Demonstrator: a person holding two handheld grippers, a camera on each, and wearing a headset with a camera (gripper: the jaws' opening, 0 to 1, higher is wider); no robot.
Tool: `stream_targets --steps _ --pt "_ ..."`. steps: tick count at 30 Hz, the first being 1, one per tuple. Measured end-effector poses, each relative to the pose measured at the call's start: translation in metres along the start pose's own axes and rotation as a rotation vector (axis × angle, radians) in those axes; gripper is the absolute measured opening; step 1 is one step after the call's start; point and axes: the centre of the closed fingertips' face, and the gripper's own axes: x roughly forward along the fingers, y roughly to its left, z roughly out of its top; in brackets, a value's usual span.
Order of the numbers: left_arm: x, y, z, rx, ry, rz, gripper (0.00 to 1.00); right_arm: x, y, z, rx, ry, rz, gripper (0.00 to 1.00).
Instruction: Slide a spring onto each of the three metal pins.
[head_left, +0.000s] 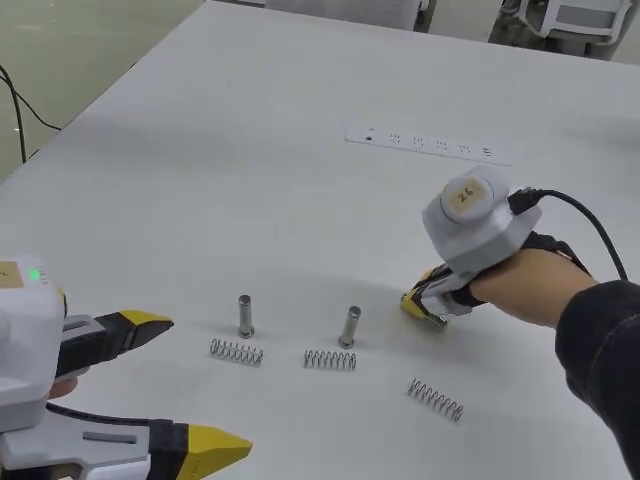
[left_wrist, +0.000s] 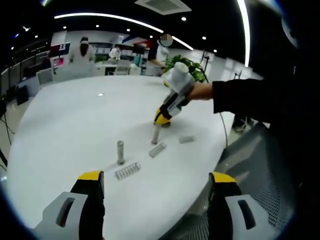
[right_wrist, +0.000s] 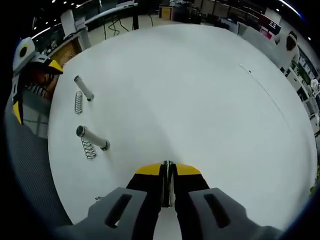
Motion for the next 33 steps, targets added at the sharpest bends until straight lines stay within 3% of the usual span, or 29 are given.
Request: stream_targets --steps 9,22,33 --pt "0.0 0.0 0.0 0.007 0.002 -0.001 0.82 -0.002 0.002 -0.001 0.049 -0.013 -0.003 0.05" --pt "0.001 -0.003 0.001 0.025 0.003 -0.011 0.81 -0.035 0.009 0.007 0.049 -0.088 -0.04 0.05" --pt "0.001 -0.006 0.0 0.042 0.01 -0.023 0.81 -0.051 0.016 -0.002 0.06 -0.113 -0.068 0.05"
